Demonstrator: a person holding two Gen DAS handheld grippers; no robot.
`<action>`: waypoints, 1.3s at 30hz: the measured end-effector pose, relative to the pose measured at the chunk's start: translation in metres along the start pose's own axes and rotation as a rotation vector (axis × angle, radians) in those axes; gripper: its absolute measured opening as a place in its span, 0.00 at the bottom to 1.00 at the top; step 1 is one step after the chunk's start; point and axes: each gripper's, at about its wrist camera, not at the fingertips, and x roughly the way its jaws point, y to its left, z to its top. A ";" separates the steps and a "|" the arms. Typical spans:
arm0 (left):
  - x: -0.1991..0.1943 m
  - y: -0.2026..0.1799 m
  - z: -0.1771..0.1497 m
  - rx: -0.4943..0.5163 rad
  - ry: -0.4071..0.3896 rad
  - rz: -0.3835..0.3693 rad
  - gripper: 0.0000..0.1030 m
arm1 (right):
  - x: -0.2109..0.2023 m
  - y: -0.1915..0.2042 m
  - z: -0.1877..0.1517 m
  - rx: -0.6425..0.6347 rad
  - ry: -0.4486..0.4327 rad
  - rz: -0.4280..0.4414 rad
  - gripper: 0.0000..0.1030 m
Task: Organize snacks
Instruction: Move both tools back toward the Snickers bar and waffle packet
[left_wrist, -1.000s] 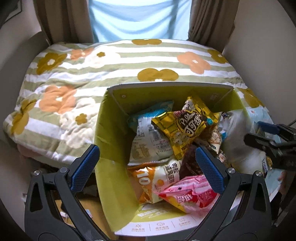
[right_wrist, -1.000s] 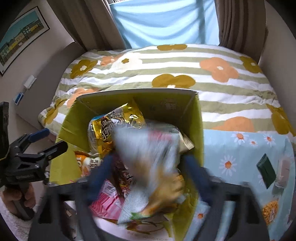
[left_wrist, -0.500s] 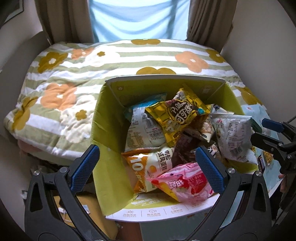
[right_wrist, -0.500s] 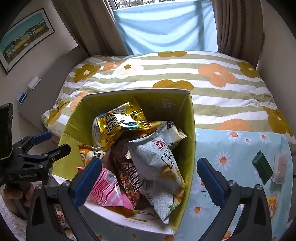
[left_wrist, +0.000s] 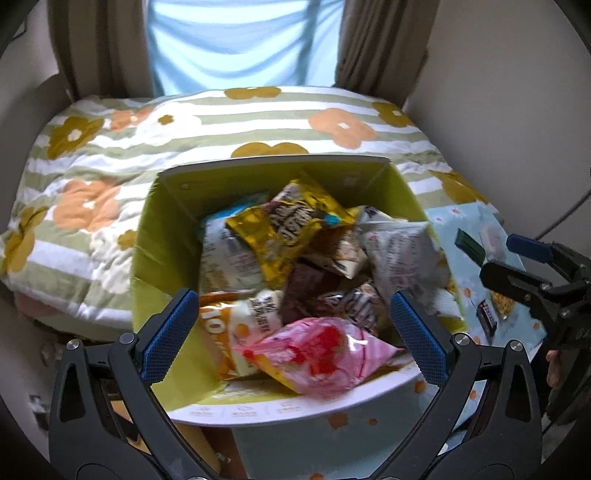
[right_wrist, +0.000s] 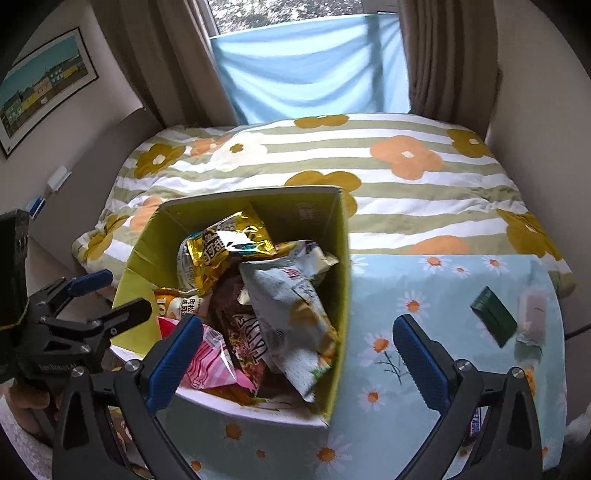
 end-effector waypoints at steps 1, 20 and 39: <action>-0.002 -0.004 0.000 0.005 0.000 -0.002 1.00 | -0.005 -0.004 -0.001 0.008 -0.008 0.003 0.99; -0.001 -0.215 -0.014 0.096 -0.009 -0.088 1.00 | -0.121 -0.175 -0.039 0.094 -0.145 -0.114 0.99; 0.123 -0.354 -0.079 -0.037 0.247 -0.032 0.84 | -0.065 -0.311 -0.095 0.100 0.070 -0.020 0.99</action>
